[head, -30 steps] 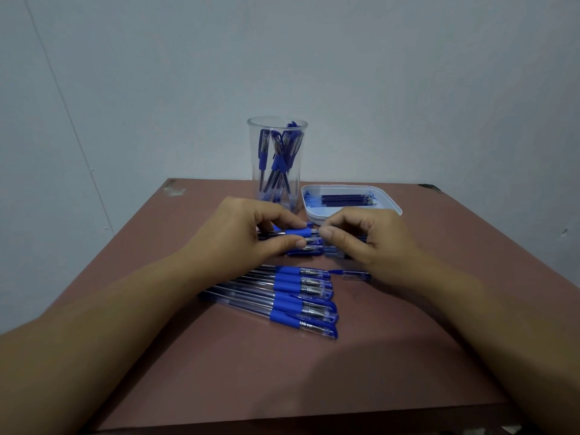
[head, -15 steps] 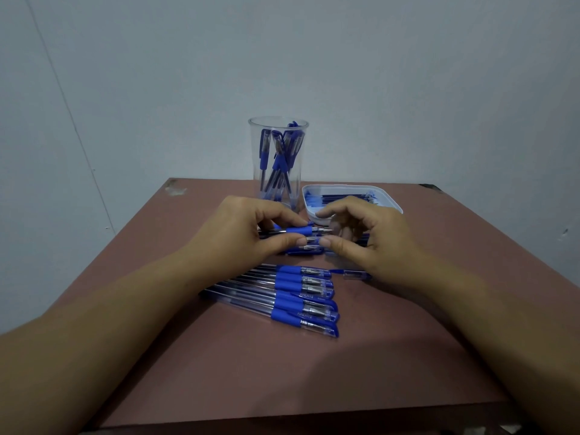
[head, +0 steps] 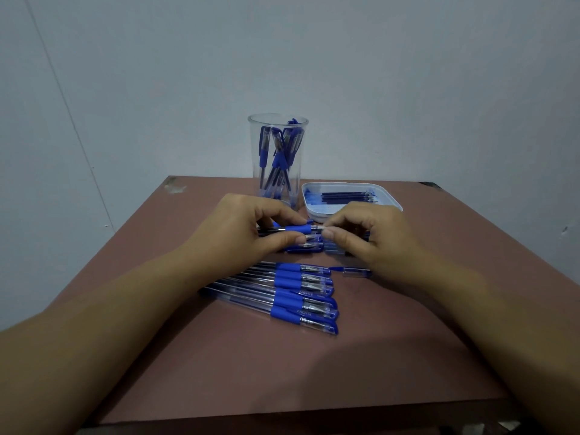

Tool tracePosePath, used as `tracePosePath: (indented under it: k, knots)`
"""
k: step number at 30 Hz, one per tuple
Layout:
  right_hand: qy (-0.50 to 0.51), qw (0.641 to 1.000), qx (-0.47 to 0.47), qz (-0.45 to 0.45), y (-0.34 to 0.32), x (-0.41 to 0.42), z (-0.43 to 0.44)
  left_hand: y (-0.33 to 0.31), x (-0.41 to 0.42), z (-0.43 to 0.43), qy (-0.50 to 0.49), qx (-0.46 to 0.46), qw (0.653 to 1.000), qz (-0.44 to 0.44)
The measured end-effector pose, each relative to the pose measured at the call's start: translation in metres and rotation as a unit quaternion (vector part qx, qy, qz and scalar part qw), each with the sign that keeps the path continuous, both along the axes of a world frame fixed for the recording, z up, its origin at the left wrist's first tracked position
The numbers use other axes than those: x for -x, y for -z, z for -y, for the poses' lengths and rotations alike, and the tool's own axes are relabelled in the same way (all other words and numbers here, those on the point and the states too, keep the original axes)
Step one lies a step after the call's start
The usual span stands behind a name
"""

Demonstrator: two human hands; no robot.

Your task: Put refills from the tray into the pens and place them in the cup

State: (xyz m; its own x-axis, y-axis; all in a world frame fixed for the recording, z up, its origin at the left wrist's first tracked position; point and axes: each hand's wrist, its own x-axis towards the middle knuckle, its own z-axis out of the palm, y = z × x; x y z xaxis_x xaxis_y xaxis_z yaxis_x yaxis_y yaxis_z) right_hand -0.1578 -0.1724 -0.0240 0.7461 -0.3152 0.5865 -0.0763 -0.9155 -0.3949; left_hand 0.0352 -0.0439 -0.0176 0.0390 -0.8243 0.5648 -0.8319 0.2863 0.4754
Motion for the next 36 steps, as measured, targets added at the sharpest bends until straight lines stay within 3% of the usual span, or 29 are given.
tracePosePath:
  k: [28,36]
  knots:
    - [-0.002,1.0,-0.019,0.024,-0.006,0.001,-0.009,-0.001,0.004,-0.001,-0.012,0.019,1.0,0.015]
    - [0.013,0.993,-0.069,-0.095,-0.018,0.023,0.001,-0.002,0.001,-0.002,-0.018,0.007,1.0,-0.02]
